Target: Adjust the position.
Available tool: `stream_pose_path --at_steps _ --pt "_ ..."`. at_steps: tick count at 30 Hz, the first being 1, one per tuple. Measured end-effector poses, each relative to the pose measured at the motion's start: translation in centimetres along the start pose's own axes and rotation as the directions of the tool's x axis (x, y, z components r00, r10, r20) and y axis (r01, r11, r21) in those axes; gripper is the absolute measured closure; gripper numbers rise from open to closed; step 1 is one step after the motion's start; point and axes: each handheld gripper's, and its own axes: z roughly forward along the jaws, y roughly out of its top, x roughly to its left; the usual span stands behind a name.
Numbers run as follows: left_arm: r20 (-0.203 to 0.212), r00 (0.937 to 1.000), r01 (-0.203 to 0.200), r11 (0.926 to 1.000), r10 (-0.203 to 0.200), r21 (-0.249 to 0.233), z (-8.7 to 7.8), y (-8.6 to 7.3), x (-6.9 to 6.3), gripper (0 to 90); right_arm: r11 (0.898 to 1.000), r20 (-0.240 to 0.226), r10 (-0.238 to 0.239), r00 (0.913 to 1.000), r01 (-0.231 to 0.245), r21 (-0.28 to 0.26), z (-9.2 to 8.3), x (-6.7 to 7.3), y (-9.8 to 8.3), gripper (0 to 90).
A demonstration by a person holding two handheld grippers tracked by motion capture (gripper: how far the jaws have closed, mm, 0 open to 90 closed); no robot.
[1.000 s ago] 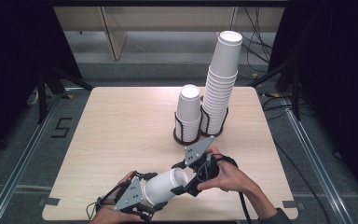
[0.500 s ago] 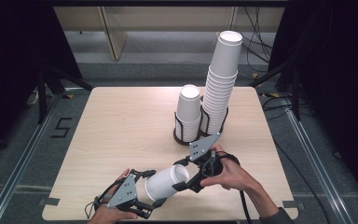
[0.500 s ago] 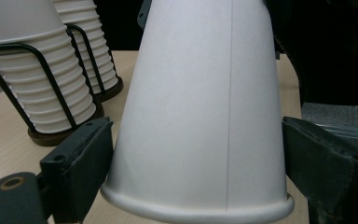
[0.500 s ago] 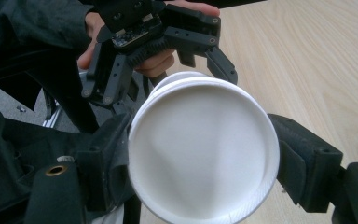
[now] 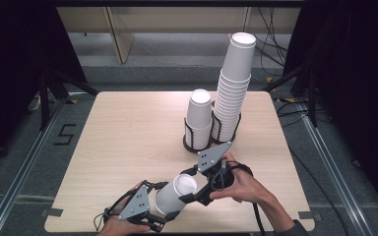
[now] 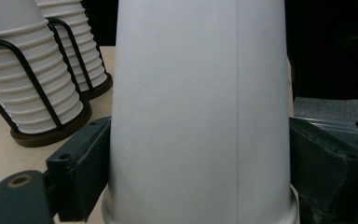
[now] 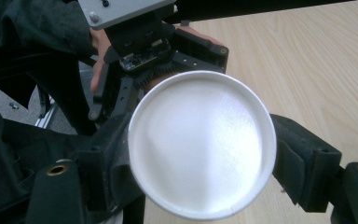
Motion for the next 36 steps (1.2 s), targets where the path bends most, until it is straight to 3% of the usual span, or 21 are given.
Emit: stream_pose_path --at_steps 3,4,10,13,18,20,22,25,26,29,31,32,34,35,36 --pt "0.010 0.9999 -0.014 0.9999 0.014 0.003 -0.3 0.2 0.1 15.2 1.000 -0.012 0.007 0.9999 -0.006 0.003 -0.2 -0.1 -0.1 27.1" --pt "0.014 0.9994 -0.033 0.9992 0.033 0.021 -0.5 0.4 0.1 15.6 1.000 -0.016 0.007 0.9998 -0.007 0.006 -0.3 -0.1 -0.2 27.1" --pt "0.034 0.9982 -0.051 0.9956 0.049 0.079 -0.6 0.3 0.2 17.4 0.998 -0.028 -0.017 0.9995 0.019 0.058 0.1 -0.2 -0.7 27.0" --pt "0.042 0.9975 -0.060 0.9929 0.056 0.102 -0.4 0.3 0.2 18.3 0.995 -0.018 -0.019 0.9997 0.020 0.093 0.3 -0.1 -0.8 27.0" --pt "0.048 0.9971 -0.067 0.9851 0.060 0.158 -0.3 0.3 -0.1 19.2 0.986 0.021 -0.075 0.9969 0.071 0.152 0.2 0.5 -0.5 24.6" --pt "0.052 0.9974 -0.059 0.9829 0.051 0.174 -0.1 0.3 -0.2 19.3 0.977 0.049 -0.107 0.9931 0.096 0.190 0.1 0.8 -0.2 22.9" --pt "0.059 0.9967 -0.066 0.9760 0.055 0.208 -0.1 0.3 -0.3 19.7 0.969 0.056 -0.138 0.9889 0.123 0.214 0.1 1.1 0.0 22.9" --pt "0.068 0.9965 -0.063 0.9741 0.049 0.217 0.0 0.3 -0.4 19.9 0.949 0.067 -0.188 0.9799 0.163 0.268 0.5 1.5 0.2 22.3" --pt "0.069 0.9959 -0.072 0.9698 0.058 0.233 0.0 0.4 -0.4 20.0 0.943 0.070 -0.206 0.9761 0.179 0.282 0.7 1.6 0.2 22.3" --pt "0.076 0.9958 -0.068 0.9671 0.051 0.245 0.1 0.4 -0.6 20.5 0.927 0.068 -0.229 0.9711 0.196 0.321 0.9 2.3 0.4 22.0" --pt "0.075 0.9960 -0.067 0.9636 0.049 0.259 0.1 0.5 -0.6 20.8 0.926 0.074 -0.209 0.9750 0.173 0.336 1.1 2.8 0.6 21.9" --pt "0.072 0.9956 -0.077 0.9611 0.060 0.265 0.1 0.5 -0.6 20.8 0.912 0.060 -0.255 0.9652 0.219 0.346 1.3 2.7 0.8 21.9" --pt "0.078 0.9954 -0.076 0.9566 0.057 0.281 0.0 0.5 -0.5 20.9 0.899 0.077 -0.262 0.9619 0.214 0.382 1.5 3.1 1.0 21.8" --pt "0.077 0.9955 -0.075 0.9569 0.056 0.281 0.0 0.5 -0.5 21.0 0.891 0.079 -0.278 0.9572 0.227 0.394 1.6 3.2 1.1 21.7" --pt "0.073 0.9957 -0.075 0.9565 0.057 0.282 0.0 0.6 -0.5 21.1 0.876 0.086 -0.309 0.9473 0.248 0.414 1.8 3.1 1.2 21.7"
